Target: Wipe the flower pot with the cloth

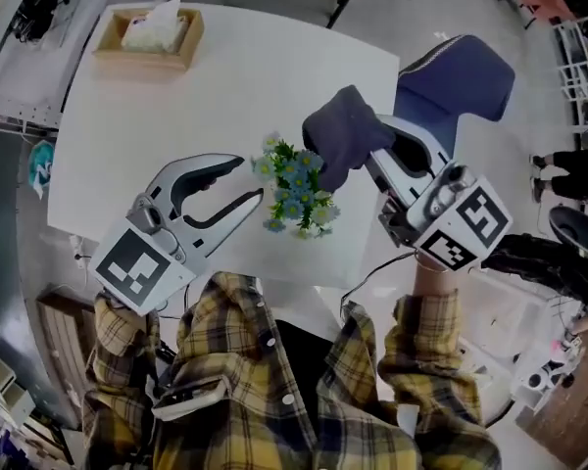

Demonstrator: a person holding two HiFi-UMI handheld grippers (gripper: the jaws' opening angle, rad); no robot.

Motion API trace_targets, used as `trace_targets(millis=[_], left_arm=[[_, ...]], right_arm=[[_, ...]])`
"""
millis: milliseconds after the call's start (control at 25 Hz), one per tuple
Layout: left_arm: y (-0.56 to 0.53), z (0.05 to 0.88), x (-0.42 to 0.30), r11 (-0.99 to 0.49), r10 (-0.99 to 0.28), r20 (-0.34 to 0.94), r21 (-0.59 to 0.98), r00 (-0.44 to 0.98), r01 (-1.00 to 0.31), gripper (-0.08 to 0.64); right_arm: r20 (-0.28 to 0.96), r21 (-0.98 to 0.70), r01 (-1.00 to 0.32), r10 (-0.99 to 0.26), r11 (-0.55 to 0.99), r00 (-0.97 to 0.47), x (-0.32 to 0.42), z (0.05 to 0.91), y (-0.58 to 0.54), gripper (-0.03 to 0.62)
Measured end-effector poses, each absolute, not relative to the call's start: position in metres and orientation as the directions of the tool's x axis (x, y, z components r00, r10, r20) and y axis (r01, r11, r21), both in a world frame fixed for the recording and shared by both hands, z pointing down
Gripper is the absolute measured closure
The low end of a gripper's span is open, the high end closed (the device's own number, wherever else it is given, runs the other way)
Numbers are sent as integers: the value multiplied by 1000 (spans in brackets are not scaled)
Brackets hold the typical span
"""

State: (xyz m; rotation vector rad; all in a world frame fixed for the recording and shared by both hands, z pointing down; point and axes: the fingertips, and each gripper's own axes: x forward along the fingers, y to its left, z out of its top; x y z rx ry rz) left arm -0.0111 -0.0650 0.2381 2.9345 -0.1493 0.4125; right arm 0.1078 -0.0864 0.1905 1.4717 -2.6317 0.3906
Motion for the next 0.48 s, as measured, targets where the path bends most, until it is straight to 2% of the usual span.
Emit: trace_targets(millis=[280,480], left_arm=[[-38,175,-1,-978,-148,210,113,967,-174,518],[-16,162,4,-981,-143,173,108,975,-163,552]], right_arm=[[105,-89,-877,-872,471,-479,81,135,-15,571],[69,-112,-887,-887,448,-456,67,135,12,571]])
